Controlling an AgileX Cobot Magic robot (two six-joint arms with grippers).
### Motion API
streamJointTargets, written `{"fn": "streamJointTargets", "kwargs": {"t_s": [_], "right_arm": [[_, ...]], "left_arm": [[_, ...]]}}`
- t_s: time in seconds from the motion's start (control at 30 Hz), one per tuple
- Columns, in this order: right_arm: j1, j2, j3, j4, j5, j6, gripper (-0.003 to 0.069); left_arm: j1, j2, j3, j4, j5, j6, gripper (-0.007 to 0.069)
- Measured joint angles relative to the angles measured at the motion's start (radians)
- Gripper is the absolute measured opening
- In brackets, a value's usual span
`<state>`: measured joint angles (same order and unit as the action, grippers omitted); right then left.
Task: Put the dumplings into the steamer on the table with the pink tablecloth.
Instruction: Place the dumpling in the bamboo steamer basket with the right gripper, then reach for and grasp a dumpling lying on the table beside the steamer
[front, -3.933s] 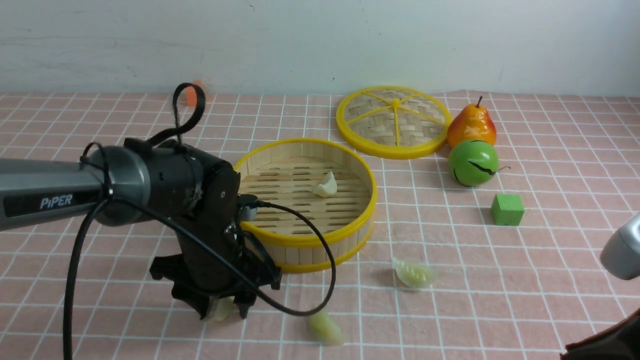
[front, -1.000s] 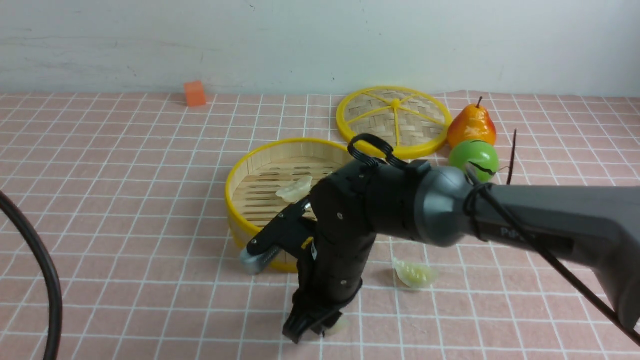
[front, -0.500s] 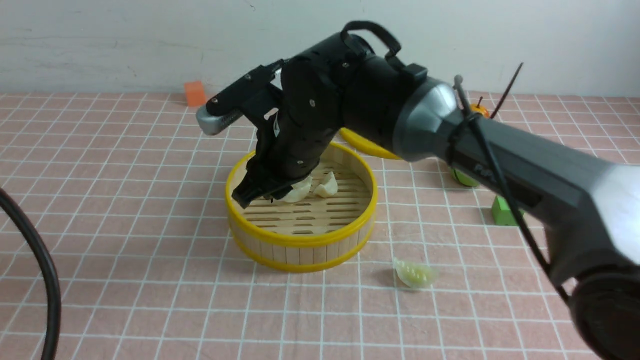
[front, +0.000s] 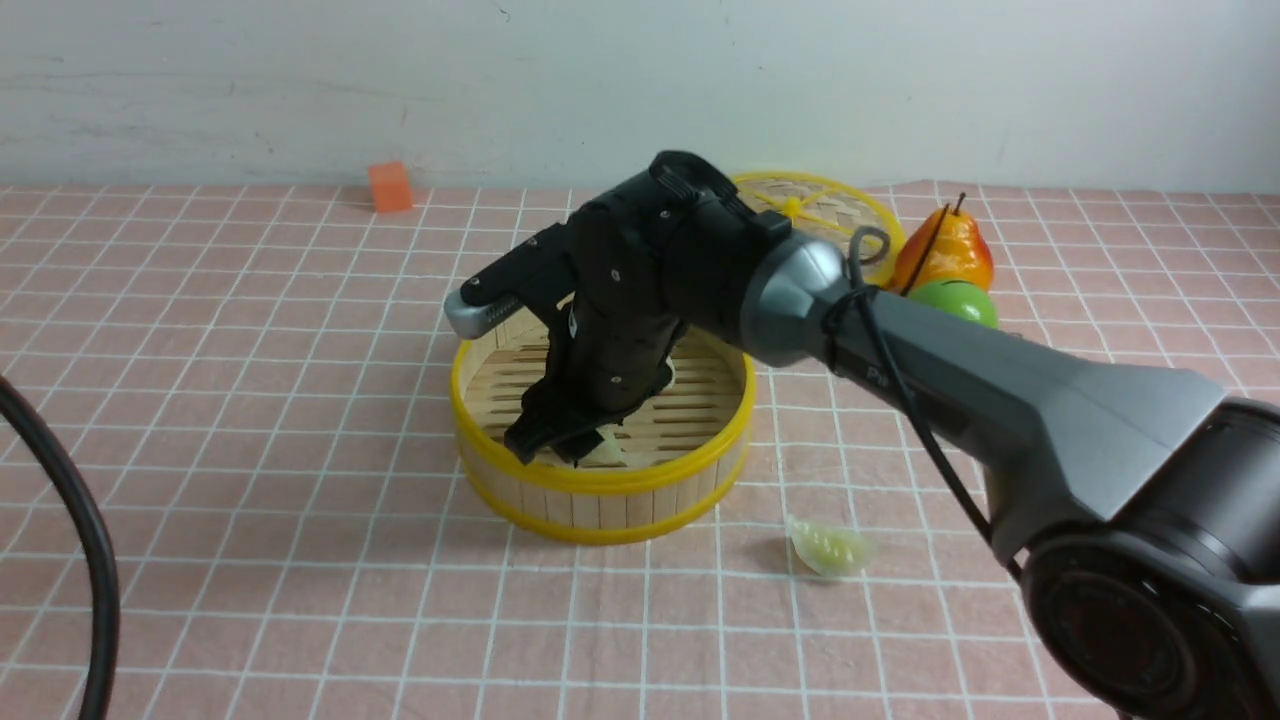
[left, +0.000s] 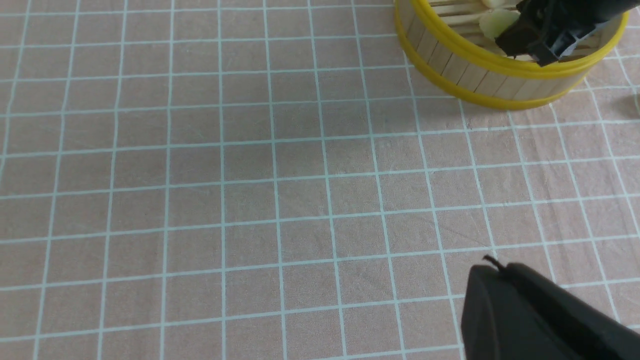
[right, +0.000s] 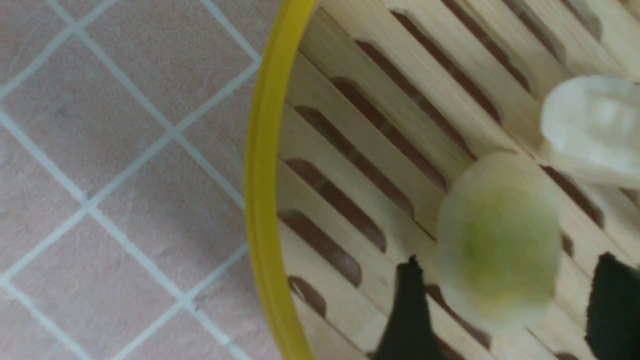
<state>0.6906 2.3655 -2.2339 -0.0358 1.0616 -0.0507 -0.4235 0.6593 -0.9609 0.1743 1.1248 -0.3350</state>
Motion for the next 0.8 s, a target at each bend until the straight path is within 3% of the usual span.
{"fn": "streamJointTargets", "kwargs": {"t_s": [0.1,0.2,0.33,0.5,0.8], "right_arm": [[0.000,-0.063,-0.030,0.000,0.103,0.000,0.0569],[0.000,-0.161,-0.039,-0.010,0.165,-0.010,0.0601],[-0.001,-0.289,-0.002,-0.028,0.179,-0.032,0.0577],[-0.030,-0.467,0.201,-0.027,0.183,-0.036,0.0507],[-0.206,-0.597,0.653,-0.005,0.132,-0.126,0.0483]], "left_arm": [[0.000,0.000,0.000,0.003,0.000,0.000,-0.0014],[0.000,0.000,0.000,0.003,0.000,0.000,-0.0014],[0.000,0.000,0.000,0.003,0.000,0.000,-0.0014],[0.000,0.000,0.000,0.004,0.000,0.000,-0.0014],[0.000,0.000,0.000,0.004,0.000,0.000,-0.0011]]}}
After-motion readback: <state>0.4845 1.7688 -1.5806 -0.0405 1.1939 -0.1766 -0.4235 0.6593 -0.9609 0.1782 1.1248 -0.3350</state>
